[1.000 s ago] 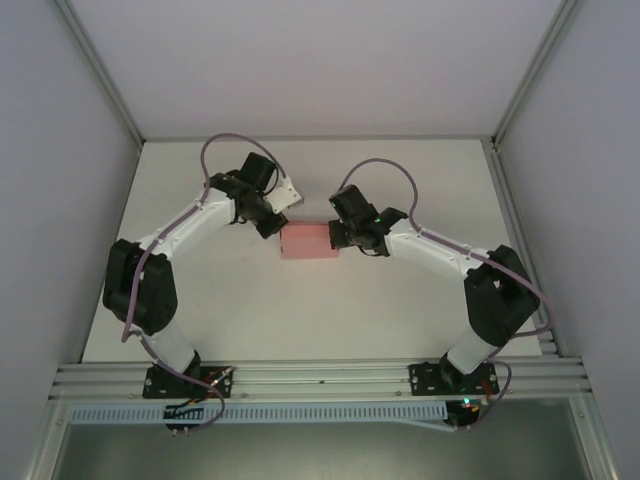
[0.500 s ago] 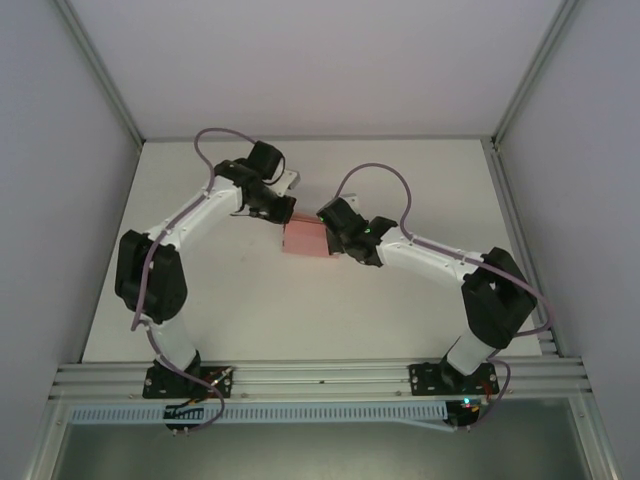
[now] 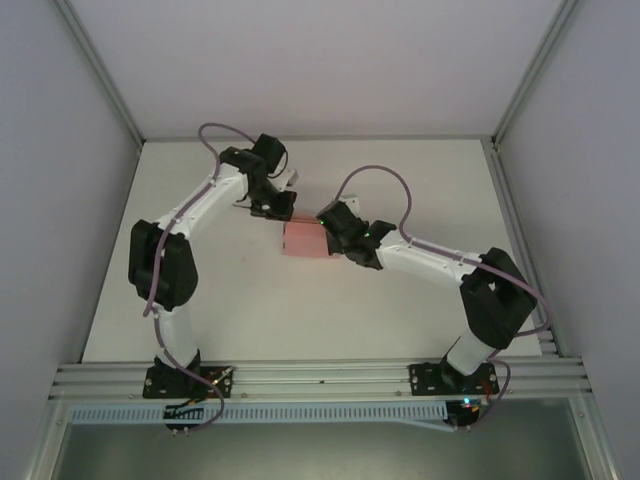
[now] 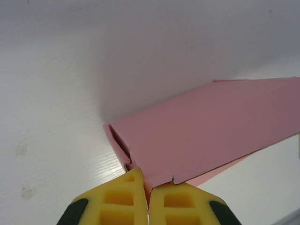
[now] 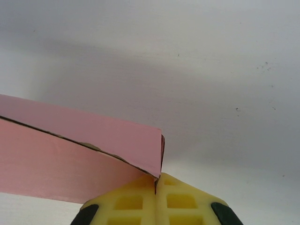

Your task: Assemble paper box

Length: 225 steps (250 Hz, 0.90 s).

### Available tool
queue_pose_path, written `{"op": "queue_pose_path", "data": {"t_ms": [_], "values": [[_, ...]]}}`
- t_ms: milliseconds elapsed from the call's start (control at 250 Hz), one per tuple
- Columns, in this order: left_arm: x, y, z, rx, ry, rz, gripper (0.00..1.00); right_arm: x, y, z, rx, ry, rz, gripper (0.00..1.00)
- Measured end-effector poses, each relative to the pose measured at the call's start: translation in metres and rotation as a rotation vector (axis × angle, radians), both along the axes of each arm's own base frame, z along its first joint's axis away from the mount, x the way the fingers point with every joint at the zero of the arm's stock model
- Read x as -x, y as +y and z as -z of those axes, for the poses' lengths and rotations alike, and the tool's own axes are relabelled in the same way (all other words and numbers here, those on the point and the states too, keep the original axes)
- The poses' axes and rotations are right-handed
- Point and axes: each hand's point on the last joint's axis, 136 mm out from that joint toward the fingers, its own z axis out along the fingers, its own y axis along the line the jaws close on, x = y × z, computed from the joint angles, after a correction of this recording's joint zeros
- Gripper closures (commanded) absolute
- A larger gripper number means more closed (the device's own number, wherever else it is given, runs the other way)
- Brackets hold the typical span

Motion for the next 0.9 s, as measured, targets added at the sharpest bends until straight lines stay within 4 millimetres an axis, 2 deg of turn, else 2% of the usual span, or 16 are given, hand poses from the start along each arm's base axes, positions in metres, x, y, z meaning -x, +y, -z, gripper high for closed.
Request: {"op": "queue_pose_path", "data": {"t_ms": [112,148,188,299,459,603,655,795,898], "values": [[0.004,0.004,0.018,-0.061,-0.048,0.001,1.0,0.0,0.002,0.0,-0.022,-0.034,-0.001,1.0],[0.005,0.004,0.017,-0.062,-0.087,-0.002,1.0,-0.001,0.001,0.0,-0.03,-0.044,-0.001,1.0],[0.009,0.004,0.018,-0.063,-0.118,-0.006,0.92,0.0,0.001,0.0,-0.036,-0.051,-0.002,1.0],[0.018,0.004,0.021,-0.028,-0.217,-0.03,0.92,0.001,0.0,0.0,-0.044,-0.071,-0.01,0.99],[0.021,0.003,0.026,0.019,-0.299,-0.052,0.89,0.002,0.0,0.001,-0.058,-0.088,-0.015,0.97],[0.021,0.003,0.026,0.032,-0.349,-0.055,0.87,0.002,0.0,0.001,-0.061,-0.089,-0.015,0.92],[0.021,0.003,0.026,0.031,-0.355,-0.057,0.87,0.002,0.0,0.001,-0.063,-0.087,-0.015,0.84],[0.022,-0.003,0.025,0.043,-0.363,-0.045,0.88,0.007,0.006,-0.002,-0.1,-0.069,-0.041,0.42],[0.024,-0.008,0.025,0.05,-0.363,-0.03,0.88,0.011,0.01,-0.009,-0.146,-0.044,-0.066,0.34]]}}
